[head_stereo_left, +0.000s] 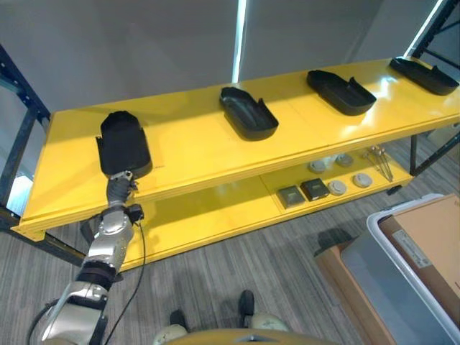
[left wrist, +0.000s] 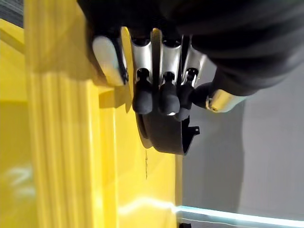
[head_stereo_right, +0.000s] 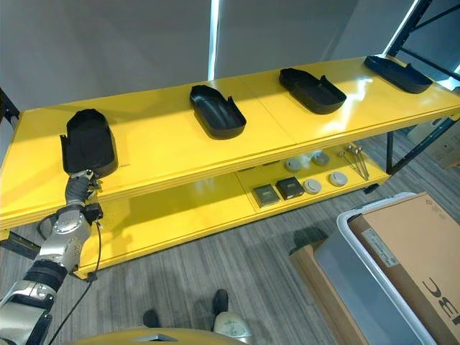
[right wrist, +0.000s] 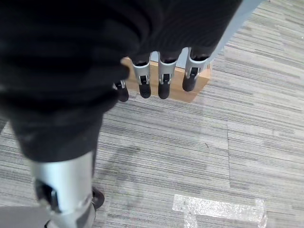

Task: Move parts from the plastic box to the shelf.

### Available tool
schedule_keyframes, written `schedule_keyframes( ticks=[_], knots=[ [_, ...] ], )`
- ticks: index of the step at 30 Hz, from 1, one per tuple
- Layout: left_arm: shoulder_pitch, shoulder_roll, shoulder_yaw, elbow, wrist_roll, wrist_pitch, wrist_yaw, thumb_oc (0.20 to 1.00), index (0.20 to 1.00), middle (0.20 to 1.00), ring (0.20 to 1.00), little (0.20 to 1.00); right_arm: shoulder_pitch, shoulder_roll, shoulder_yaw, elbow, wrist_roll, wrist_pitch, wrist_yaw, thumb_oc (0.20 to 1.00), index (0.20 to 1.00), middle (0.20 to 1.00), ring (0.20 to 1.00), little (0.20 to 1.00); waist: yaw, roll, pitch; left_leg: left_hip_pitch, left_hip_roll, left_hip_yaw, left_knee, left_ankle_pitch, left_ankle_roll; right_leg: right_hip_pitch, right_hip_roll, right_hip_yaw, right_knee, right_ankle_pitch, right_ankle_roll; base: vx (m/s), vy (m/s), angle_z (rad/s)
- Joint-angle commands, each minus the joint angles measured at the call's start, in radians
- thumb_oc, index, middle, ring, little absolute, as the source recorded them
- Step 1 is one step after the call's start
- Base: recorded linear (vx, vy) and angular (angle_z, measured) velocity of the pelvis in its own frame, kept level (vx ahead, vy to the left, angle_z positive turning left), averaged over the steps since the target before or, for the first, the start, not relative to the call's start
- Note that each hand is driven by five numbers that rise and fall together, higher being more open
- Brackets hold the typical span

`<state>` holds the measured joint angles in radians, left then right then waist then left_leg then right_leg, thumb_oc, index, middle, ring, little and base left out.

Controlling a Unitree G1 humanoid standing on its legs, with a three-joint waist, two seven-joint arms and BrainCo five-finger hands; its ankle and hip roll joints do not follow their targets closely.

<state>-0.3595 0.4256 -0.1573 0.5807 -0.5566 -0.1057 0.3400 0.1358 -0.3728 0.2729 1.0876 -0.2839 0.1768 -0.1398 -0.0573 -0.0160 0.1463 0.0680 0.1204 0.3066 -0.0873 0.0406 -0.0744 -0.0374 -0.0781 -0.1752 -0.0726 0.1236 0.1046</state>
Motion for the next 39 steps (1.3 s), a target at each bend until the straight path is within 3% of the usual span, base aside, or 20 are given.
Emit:
schedule_keyframes(
  ticks=[1,11,15,25,31,39],
  knots=[
    [-0.167,0.026,-0.001,0.038,-0.021,-0.049,-0.018,0.2,0.2,0.2,0.2,0.2,-0.014,-0.052,0.064,0.028,-0.027,0.002,-0.002,1.0,1.0,1.0,1.0,1.0,-0.042,0.012,0.006,0.022,-0.003,0.001,0.061,-0.074,0.026,0.077,-0.062,0.04,0.027,-0.101,0.057,-0.01,0.005,0.15],
    [-0.083,0.012,-0.028,-0.303,0.02,0.057,-0.029,0.2,0.2,0.2,0.2,0.2,-0.01,-0.031,0.043,0.041,-0.014,-0.02,-0.017,1.0,1.0,1.0,1.0,1.0,0.0,0.001,0.018,-0.005,0.002,-0.023,0.079,-0.073,0.026,0.073,-0.059,0.028,0.031,-0.102,0.052,-0.01,-0.002,-0.02],
    [-0.064,0.016,-0.03,-0.359,0.042,0.07,-0.028,0.2,0.2,0.2,0.2,0.2,-0.014,-0.031,0.043,0.03,-0.009,-0.013,-0.011,1.0,1.0,1.0,1.0,1.0,0.01,-0.001,0.022,-0.007,0.002,-0.027,0.076,-0.07,0.026,0.075,-0.06,0.021,0.031,-0.101,0.052,-0.01,0.001,-0.06],
    [-0.071,0.057,-0.028,-0.351,0.147,0.098,0.047,0.2,0.2,0.2,0.2,0.2,-0.011,-0.027,0.05,0.038,-0.005,-0.007,-0.009,1.0,1.0,1.0,1.0,1.0,0.019,-0.004,0.017,-0.006,0.003,-0.029,0.079,-0.068,0.024,0.085,-0.061,0.013,0.027,-0.101,0.055,0.0,0.001,0.02],
    [-0.073,0.066,-0.035,-0.293,0.125,0.117,0.044,0.2,0.2,0.2,0.2,0.2,-0.015,-0.032,0.052,0.04,0.007,-0.005,-0.009,1.0,1.0,1.0,1.0,1.0,0.022,-0.005,0.019,-0.009,0.002,-0.034,0.083,-0.068,0.024,0.085,-0.062,0.013,0.026,-0.101,0.057,0.0,0.0,0.0],
    [-0.029,0.04,-0.028,-0.232,0.115,0.094,0.045,0.2,0.2,0.2,0.2,0.2,-0.005,-0.031,0.057,0.006,-0.003,0.007,-0.008,1.0,1.0,1.0,1.0,1.0,0.023,-0.011,0.025,-0.012,0.004,-0.031,0.087,-0.068,0.024,0.083,-0.063,0.01,0.031,-0.101,0.057,0.0,0.001,0.0]
  ],
)
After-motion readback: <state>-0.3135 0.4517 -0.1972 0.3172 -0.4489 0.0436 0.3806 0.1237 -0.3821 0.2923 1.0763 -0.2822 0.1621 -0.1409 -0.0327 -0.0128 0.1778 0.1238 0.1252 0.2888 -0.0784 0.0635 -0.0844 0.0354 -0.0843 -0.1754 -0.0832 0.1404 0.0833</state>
